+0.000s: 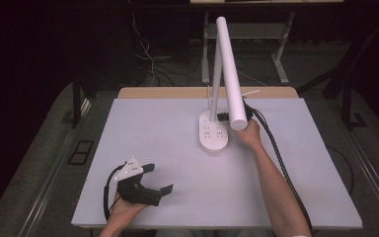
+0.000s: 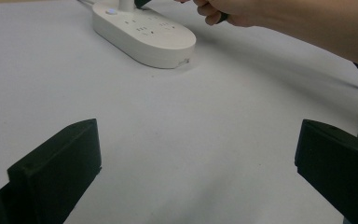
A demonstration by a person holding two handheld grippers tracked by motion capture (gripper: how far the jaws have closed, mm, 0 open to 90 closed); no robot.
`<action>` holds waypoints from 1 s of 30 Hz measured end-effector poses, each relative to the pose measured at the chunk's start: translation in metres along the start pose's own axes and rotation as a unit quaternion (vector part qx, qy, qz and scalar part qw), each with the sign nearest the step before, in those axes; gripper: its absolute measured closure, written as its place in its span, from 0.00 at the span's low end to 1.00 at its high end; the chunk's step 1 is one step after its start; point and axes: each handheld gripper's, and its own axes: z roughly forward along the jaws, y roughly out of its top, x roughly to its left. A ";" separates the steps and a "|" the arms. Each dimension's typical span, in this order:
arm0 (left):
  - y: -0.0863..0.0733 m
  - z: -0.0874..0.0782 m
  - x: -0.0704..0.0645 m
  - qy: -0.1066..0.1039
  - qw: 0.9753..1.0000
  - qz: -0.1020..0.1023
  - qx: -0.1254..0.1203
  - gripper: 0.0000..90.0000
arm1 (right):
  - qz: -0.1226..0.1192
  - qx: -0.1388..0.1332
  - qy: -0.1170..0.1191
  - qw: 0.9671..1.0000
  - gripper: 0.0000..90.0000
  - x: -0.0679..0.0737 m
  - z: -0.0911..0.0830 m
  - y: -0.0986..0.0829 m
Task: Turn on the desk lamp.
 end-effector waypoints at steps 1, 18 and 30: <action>0.000 0.000 0.000 0.000 1.000 0.001 0.001 0.00 | 0.000 0.000 0.000 1.000 1.00 0.000 0.000 0.000; -0.001 0.001 0.002 -0.001 1.000 -0.002 0.002 0.00 | 0.006 -0.001 0.006 1.000 1.00 0.001 -0.003 0.001; -0.001 0.001 0.001 0.000 1.000 0.000 0.004 0.00 | -0.002 -0.012 0.003 1.000 1.00 0.002 -0.027 0.009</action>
